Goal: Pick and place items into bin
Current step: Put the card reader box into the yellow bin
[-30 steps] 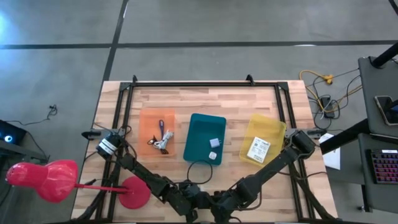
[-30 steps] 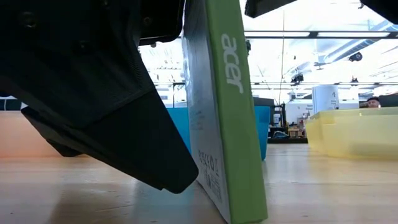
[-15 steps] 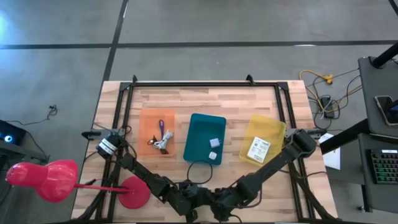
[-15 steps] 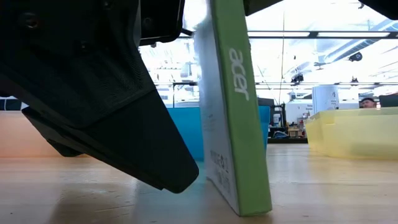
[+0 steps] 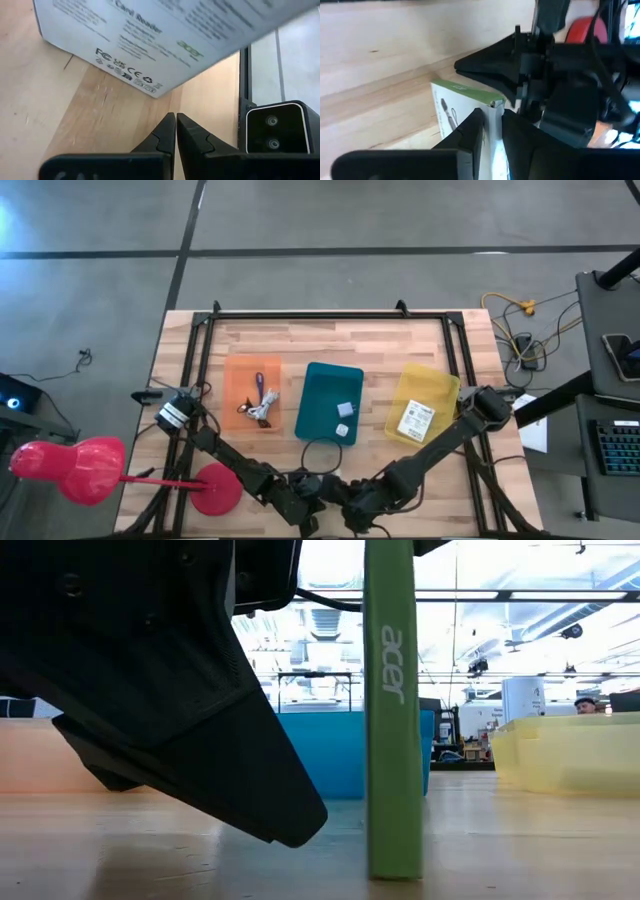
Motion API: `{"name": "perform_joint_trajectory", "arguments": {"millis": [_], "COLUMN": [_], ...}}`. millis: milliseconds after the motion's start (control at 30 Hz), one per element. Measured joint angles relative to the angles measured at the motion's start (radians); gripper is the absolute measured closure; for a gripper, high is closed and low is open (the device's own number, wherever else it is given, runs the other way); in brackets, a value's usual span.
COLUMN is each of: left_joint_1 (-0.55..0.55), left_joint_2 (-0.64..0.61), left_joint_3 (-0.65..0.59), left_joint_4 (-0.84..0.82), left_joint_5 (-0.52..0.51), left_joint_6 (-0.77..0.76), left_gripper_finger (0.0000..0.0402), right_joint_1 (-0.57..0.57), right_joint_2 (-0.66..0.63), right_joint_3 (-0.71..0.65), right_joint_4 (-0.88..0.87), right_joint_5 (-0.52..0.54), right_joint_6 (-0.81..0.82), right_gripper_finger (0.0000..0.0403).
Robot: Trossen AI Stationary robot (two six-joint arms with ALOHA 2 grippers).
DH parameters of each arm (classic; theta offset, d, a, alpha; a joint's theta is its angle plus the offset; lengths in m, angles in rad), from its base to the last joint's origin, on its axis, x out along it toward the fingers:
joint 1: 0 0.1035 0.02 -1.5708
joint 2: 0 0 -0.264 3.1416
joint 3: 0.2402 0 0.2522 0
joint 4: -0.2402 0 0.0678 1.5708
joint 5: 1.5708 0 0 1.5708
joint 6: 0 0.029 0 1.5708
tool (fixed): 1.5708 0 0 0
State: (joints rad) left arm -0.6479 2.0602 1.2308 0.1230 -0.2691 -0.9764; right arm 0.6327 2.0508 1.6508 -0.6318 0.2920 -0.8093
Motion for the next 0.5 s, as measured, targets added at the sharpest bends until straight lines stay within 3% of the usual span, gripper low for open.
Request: {"name": "perform_joint_trajectory", "arguments": {"millis": [500], "left_joint_1": [0.009], "left_joint_2": [0.000], "left_joint_3": [0.000], "left_joint_4": [0.000], "left_joint_5": [-0.001], "left_joint_6": [0.020], "left_gripper_finger": [0.0402], "right_joint_1": [0.021], "right_joint_2": [-0.084], "right_joint_3": [-0.006], "right_joint_4": [-0.246], "right_joint_5": [0.107], "right_joint_6": [0.433], "right_gripper_finger": [0.0389]}}
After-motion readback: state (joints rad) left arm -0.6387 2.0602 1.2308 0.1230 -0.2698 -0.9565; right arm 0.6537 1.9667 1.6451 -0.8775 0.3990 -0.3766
